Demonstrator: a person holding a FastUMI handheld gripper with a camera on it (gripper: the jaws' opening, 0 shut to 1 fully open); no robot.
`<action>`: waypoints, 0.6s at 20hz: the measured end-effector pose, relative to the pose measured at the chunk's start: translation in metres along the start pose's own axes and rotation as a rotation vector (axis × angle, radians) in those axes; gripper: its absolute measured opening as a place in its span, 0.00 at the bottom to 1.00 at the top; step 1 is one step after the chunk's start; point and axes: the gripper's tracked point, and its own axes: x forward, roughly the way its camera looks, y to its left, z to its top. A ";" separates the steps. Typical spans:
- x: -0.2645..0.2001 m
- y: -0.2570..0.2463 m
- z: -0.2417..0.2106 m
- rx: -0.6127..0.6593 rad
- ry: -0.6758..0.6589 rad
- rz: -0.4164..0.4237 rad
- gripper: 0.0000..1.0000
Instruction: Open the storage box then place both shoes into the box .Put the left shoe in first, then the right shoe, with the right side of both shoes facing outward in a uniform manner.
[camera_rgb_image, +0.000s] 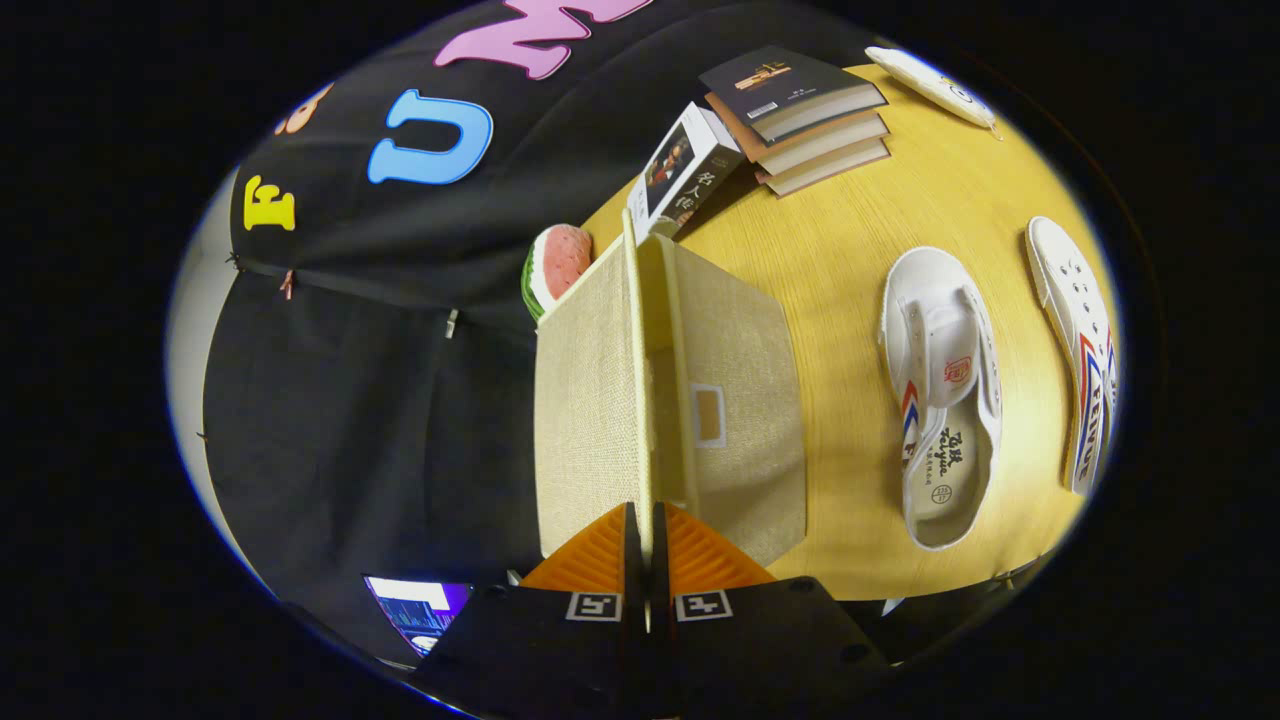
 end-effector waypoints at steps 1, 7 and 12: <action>-0.002 0.009 0.002 -0.021 -0.002 0.007 0.05; -0.001 0.092 0.001 -0.066 -0.007 0.124 0.05; 0.018 0.175 -0.013 -0.119 0.008 0.235 0.05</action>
